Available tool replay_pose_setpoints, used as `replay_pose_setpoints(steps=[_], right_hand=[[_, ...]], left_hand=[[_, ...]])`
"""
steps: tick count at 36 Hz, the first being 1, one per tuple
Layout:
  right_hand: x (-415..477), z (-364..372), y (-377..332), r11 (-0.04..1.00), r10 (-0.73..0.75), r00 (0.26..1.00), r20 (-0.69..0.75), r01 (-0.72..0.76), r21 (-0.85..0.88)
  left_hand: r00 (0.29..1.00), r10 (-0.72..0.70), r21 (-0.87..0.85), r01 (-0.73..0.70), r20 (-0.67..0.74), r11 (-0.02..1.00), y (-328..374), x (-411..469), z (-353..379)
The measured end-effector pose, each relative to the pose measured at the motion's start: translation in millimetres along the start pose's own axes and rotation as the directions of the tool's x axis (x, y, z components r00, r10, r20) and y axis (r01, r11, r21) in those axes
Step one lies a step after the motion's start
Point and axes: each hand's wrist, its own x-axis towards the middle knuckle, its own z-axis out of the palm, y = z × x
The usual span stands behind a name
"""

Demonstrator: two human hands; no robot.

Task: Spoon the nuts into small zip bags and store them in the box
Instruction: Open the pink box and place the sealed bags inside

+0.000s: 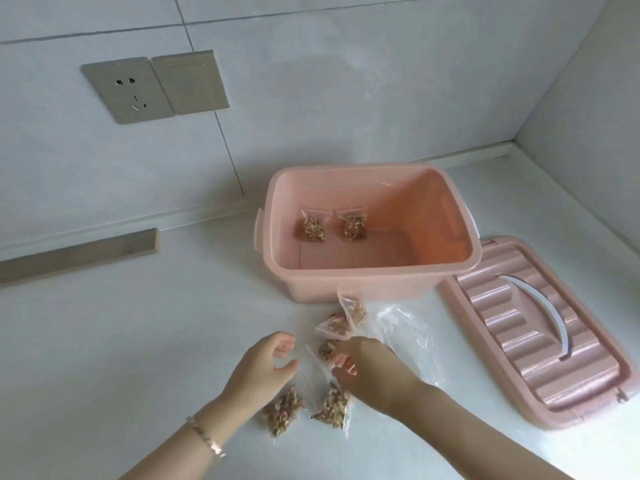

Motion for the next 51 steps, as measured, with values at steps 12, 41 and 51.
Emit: replay_pose_setpoints(steps=[12, 41, 51], right_hand=[[4, 84, 30, 0.934, 0.326, 0.945, 0.039, -0.316, -0.165], [20, 63, 25, 0.936, 0.301, 0.943, 0.141, -0.32, 0.143], [-10, -71, -13, 0.984, 0.029, 0.988, -0.15, -0.002, 0.179]], left_hand=[[0.992, 0.102, 0.252, -0.118, 0.076, 0.96, -14, 21, 41], [0.914, 0.002, -0.232, -0.105, -0.405, 0.967, 6, -56, -45], [0.887, 0.239, -0.223, -0.345, -0.394, 0.912, 84, -32, -74]])
